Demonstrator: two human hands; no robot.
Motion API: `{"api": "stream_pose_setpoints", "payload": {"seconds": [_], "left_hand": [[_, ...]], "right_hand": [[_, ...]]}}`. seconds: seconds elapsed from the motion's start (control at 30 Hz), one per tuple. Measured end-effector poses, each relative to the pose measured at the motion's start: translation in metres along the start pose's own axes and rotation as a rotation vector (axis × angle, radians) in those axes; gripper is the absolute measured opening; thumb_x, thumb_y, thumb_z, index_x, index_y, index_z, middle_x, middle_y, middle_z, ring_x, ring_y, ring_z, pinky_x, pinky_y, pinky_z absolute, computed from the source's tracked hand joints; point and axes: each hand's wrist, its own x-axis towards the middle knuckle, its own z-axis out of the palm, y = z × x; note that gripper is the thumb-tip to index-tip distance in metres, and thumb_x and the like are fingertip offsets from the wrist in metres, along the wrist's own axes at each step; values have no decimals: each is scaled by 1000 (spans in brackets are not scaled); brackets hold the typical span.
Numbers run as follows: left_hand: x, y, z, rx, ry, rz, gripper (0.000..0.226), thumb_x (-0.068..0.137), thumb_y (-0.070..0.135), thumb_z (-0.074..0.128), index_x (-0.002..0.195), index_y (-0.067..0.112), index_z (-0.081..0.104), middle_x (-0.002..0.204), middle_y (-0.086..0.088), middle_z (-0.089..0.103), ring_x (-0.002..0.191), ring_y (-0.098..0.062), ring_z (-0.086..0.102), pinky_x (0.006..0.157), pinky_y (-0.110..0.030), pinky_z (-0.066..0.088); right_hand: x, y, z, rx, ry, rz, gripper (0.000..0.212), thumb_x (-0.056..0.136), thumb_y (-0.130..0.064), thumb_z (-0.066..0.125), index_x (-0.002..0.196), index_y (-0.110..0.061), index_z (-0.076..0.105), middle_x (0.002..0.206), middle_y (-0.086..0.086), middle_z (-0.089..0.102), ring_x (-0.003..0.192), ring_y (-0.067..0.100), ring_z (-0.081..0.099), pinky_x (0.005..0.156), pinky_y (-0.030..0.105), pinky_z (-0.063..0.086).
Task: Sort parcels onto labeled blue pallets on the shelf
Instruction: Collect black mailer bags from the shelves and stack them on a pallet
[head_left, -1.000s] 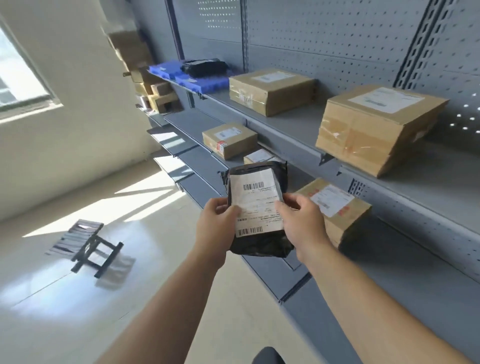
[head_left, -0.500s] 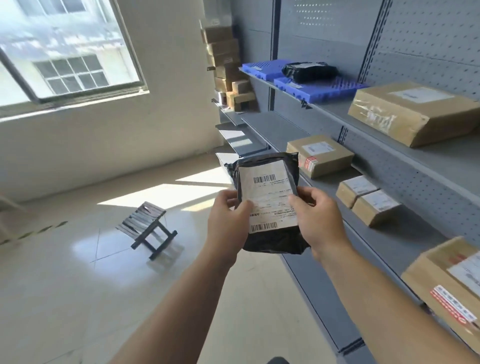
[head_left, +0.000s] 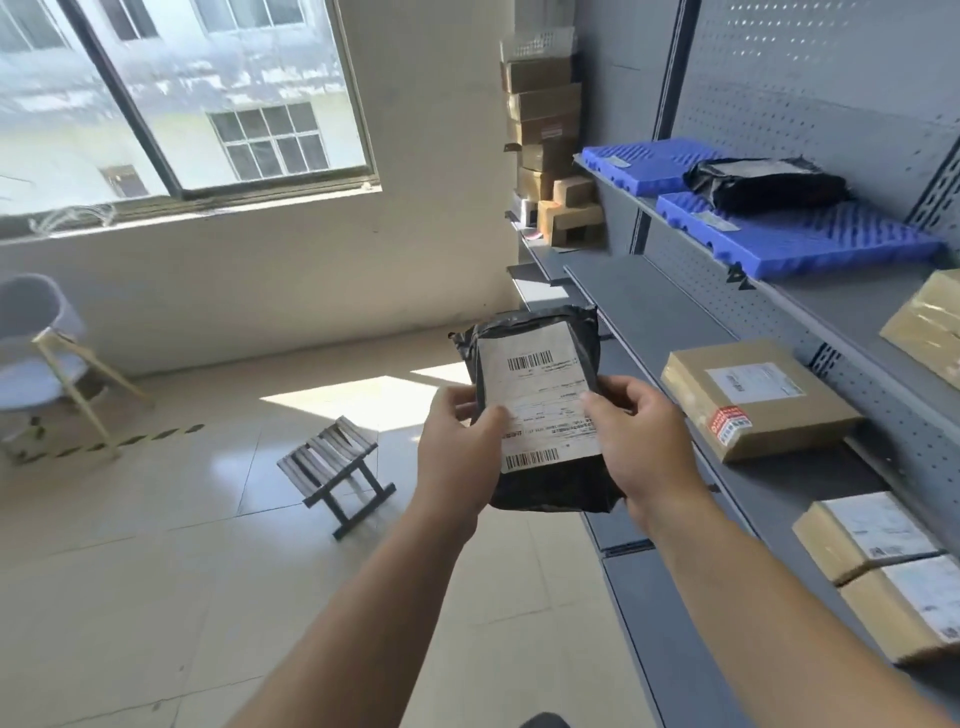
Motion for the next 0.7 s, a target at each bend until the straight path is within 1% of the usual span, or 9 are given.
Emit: {"api": "stream_pose_setpoints", "payload": {"seconds": [0.07, 0.17, 0.2, 0.3, 0.37, 0.43, 0.53, 0.63, 0.7], "left_hand": [[26, 9, 12, -20, 28, 15, 21, 83, 22, 63, 103, 28, 61, 110, 3, 68, 93, -25, 75, 66, -48, 66], [60, 16, 24, -30, 60, 29, 23, 80, 24, 63, 102, 29, 61, 108, 3, 68, 92, -25, 76, 62, -42, 64], [71, 17, 27, -32, 67, 28, 23, 79, 25, 63, 102, 29, 61, 108, 3, 68, 91, -25, 76, 60, -39, 63], [107, 19, 31, -42, 86, 25, 21, 82, 23, 64, 102, 28, 61, 108, 3, 68, 90, -24, 76, 58, -35, 61], [134, 22, 32, -40, 96, 24, 21, 84, 21, 64, 103, 28, 61, 109, 3, 68, 91, -24, 75, 59, -35, 61], [165, 24, 32, -42, 92, 23, 20, 86, 20, 64, 105, 28, 61, 109, 3, 68, 93, -24, 75, 60, -37, 63], [219, 31, 31, -38, 76, 39, 18, 88, 19, 63, 104, 27, 61, 107, 4, 69, 94, -23, 75, 65, -44, 66], [278, 43, 30, -37, 44, 65, 17, 88, 19, 64, 103, 28, 61, 105, 6, 70, 91, -21, 75, 62, -39, 65], [314, 55, 30, -34, -5, 69, 19, 86, 22, 66, 103, 29, 61, 107, 5, 70, 89, -20, 76, 61, -40, 65]], "right_hand": [[34, -5, 6, 10, -27, -17, 7, 93, -27, 68, 98, -30, 70, 93, -8, 77, 86, 13, 75, 69, 38, 65], [75, -8, 18, 29, -61, -24, 7, 93, -24, 68, 95, -30, 70, 90, -9, 77, 83, 12, 76, 63, 32, 63], [87, -7, 23, 29, -69, -19, 8, 94, -23, 68, 95, -30, 70, 91, -8, 78, 83, 12, 76, 64, 33, 64], [120, -7, 39, 17, -99, -1, 8, 95, -22, 67, 101, -27, 71, 96, -4, 77, 87, 16, 76, 73, 43, 65], [145, -8, 52, 13, -108, 4, 10, 96, -22, 67, 104, -25, 71, 99, -2, 77, 91, 19, 75, 76, 47, 65], [171, -9, 68, 7, -108, 3, 9, 96, -22, 67, 104, -25, 70, 99, -1, 77, 91, 20, 75, 76, 47, 65], [214, -11, 95, -2, -82, -17, 7, 96, -22, 67, 100, -27, 70, 93, -5, 77, 85, 16, 76, 67, 39, 65], [257, -16, 123, -34, -41, -57, 8, 95, -24, 68, 92, -31, 70, 84, -18, 76, 78, 6, 74, 57, 24, 59], [284, -23, 139, -54, -1, -81, 8, 95, -25, 68, 91, -32, 70, 83, -22, 75, 77, 3, 73, 57, 22, 58]]}}
